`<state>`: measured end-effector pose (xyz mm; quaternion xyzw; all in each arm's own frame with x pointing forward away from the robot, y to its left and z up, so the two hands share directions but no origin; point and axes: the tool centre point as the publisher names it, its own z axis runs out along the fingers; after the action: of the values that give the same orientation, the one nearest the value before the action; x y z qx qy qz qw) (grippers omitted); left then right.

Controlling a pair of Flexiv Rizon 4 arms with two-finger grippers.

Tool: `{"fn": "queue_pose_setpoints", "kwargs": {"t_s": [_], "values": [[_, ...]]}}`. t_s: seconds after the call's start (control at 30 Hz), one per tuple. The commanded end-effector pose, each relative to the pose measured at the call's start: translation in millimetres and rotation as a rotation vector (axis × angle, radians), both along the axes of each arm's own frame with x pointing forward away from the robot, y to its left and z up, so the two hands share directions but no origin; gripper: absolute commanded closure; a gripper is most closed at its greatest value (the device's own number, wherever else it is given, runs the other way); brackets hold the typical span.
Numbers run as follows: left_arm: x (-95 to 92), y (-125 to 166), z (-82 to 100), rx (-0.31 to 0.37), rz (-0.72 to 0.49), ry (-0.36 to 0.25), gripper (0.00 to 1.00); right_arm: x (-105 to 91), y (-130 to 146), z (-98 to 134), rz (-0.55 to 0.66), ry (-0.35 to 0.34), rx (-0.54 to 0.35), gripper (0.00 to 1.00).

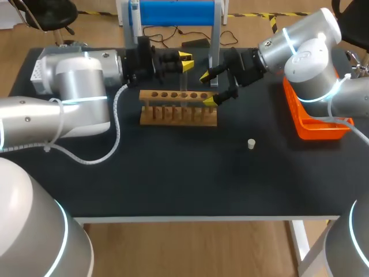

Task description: Invert the test tube, pick up the pipette, mount the tip to pipette, aspirate from beaker and dispense into the tube, eject the tip, return the pipette, and cap with the stopper.

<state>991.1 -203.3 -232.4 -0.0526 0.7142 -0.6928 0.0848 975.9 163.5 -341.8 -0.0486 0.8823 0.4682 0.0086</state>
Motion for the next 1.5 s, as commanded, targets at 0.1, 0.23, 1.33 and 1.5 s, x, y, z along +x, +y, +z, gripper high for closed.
{"fn": "queue_pose_setpoints", "kwargs": {"t_s": [0.1, 0.23, 1.33, 1.5], "values": [[3.0, -2, -4.8, 0.005, -0.010, 0.003, 1.00, -0.4, -1, 1, 0.000, 0.001, -0.003, 0.00], [3.1, -2, -7.4, 0.012, -0.011, 0.009, 1.00, -0.4, -1, 1, 0.000, 0.001, -0.003, 0.00], [2.8, -5, -17.4, 0.050, -0.020, 0.058, 0.00, -0.4, -1, 1, 0.000, 0.001, -0.003, 0.00], [2.3, -3, -5.3, 0.078, -0.016, 0.103, 0.00, -0.4, -1, 1, 0.000, 0.001, -0.003, 0.00]]}}
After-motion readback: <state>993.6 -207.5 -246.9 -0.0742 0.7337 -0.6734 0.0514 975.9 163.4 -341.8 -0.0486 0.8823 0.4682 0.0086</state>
